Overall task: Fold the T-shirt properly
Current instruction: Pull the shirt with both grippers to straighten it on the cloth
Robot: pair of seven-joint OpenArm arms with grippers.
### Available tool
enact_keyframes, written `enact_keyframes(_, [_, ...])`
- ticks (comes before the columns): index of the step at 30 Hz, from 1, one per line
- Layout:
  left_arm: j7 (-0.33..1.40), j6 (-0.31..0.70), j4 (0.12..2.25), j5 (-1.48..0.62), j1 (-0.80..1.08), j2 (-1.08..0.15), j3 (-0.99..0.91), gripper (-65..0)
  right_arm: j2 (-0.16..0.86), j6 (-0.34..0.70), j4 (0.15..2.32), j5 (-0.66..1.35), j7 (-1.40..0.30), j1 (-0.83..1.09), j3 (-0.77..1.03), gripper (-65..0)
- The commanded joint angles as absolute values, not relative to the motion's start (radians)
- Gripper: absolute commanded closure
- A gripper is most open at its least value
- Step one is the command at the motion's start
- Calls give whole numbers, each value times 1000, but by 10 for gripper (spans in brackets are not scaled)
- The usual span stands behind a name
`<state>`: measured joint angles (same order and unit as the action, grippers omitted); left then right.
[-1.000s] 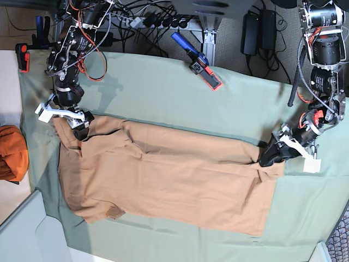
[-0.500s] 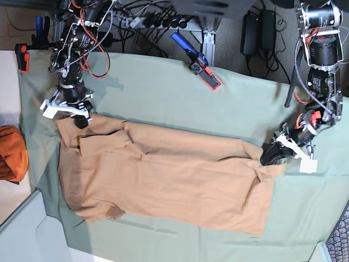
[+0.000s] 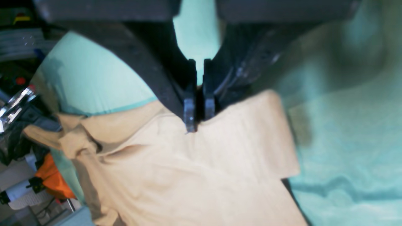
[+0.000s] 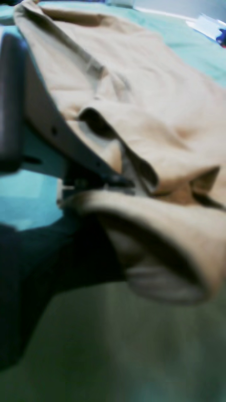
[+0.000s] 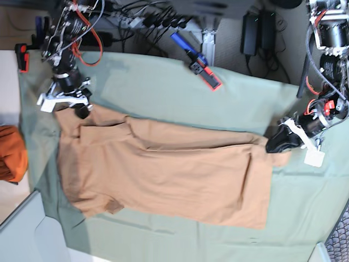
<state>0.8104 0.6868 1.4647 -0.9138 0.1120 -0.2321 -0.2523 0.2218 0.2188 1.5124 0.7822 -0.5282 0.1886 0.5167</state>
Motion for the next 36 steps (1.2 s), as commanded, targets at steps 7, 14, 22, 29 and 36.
enact_keyframes(7, [813, 698, 1554, -969, 210, -259, -255, 0, 277, 300, 1644, 812, -513, 329, 522, 0])
enact_keyframes(14, [813, 698, 1699, -970, 354, -264, -289, 0, 305, 303, 1705, 831, -513, 443, 522, 0])
enact_keyframes(22, [813, 698, 1766, -991, 439, -264, -343, 0, 305, 303, 1761, 831, -517, 521, 524, 0])
enact_keyframes(29, [838, 698, 1766, -1044, 488, -264, -388, 0, 311, 304, 1819, 831, -521, 580, 546, 0])
enact_keyframes(36, [836, 698, 1766, -1062, 502, -264, -392, 0, 331, 303, 1822, 826, -520, 594, 572, 0])
